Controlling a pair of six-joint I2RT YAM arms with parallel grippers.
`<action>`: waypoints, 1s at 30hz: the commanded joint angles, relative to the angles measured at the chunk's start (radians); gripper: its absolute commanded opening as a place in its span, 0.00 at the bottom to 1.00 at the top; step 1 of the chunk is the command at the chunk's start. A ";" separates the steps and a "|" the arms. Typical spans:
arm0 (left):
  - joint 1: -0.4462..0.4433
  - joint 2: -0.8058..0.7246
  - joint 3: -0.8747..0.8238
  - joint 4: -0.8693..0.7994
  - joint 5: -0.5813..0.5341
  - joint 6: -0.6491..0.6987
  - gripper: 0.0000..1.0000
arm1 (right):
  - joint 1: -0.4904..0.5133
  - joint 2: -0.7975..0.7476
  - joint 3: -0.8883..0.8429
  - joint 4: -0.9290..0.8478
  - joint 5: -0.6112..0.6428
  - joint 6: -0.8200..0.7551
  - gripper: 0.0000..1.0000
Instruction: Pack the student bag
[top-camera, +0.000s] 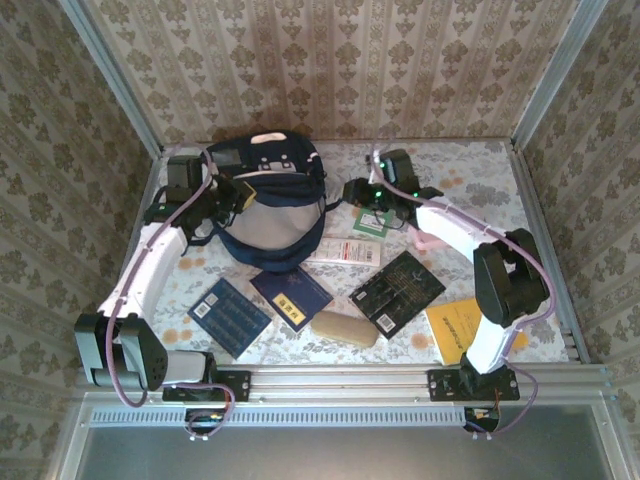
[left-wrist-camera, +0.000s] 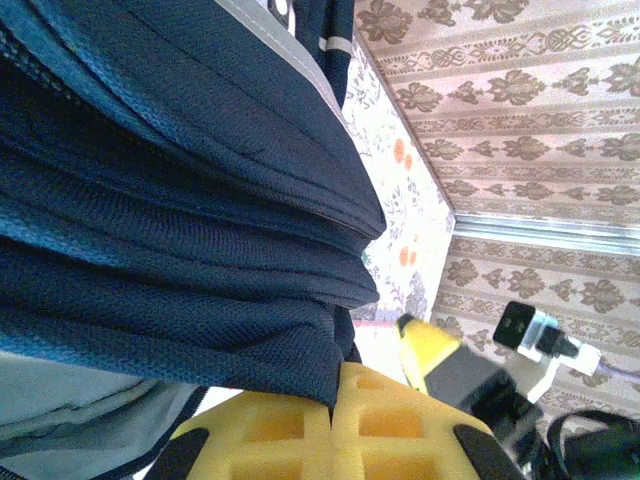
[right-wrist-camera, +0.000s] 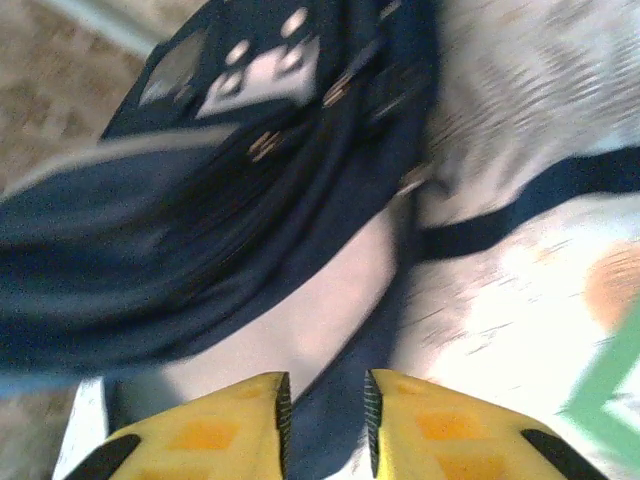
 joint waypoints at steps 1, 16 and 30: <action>-0.054 0.019 0.060 0.040 -0.018 0.054 0.00 | 0.129 0.009 -0.045 0.042 -0.072 0.012 0.27; -0.194 0.023 0.100 -0.131 -0.078 0.297 0.40 | 0.144 0.212 -0.074 0.643 0.109 0.413 0.44; -0.217 0.233 0.396 -0.409 -0.290 0.885 0.62 | 0.098 0.340 -0.039 0.935 0.122 0.539 0.47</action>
